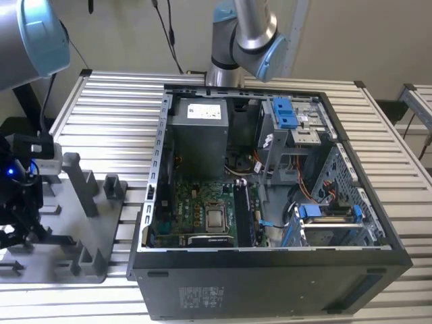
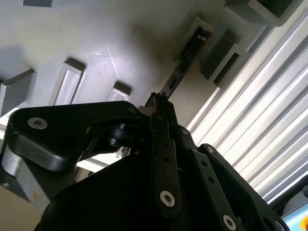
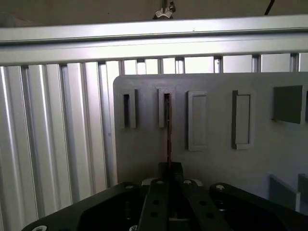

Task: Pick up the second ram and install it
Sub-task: 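Pick up the second ram and move it above second insertion slot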

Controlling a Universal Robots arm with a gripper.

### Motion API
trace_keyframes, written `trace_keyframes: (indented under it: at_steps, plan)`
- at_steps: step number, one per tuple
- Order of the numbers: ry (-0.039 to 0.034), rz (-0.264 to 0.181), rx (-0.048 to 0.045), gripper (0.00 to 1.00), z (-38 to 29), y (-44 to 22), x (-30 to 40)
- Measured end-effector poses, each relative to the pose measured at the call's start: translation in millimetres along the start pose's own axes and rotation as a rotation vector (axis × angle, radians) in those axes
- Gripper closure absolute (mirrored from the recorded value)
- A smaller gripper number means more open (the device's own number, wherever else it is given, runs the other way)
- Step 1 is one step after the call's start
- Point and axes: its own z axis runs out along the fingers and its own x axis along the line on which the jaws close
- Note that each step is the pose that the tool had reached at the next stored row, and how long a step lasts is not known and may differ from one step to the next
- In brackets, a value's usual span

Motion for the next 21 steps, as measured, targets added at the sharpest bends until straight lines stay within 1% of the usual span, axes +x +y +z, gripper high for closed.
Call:
trace_keyframes:
  at_steps: [5,9,15,21]
  plan:
    - [0.0,0.0,0.0001,0.86,-15.8,-0.1,-0.1]
    - [0.0,0.0,0.0001,0.86,-26.2,-0.2,-0.2]
    - [-0.0002,-0.001,0.0015,0.86,-38.5,-0.3,-0.3]
    - [-0.0007,-0.005,0.0046,0.86,-52.4,-0.3,-0.4]
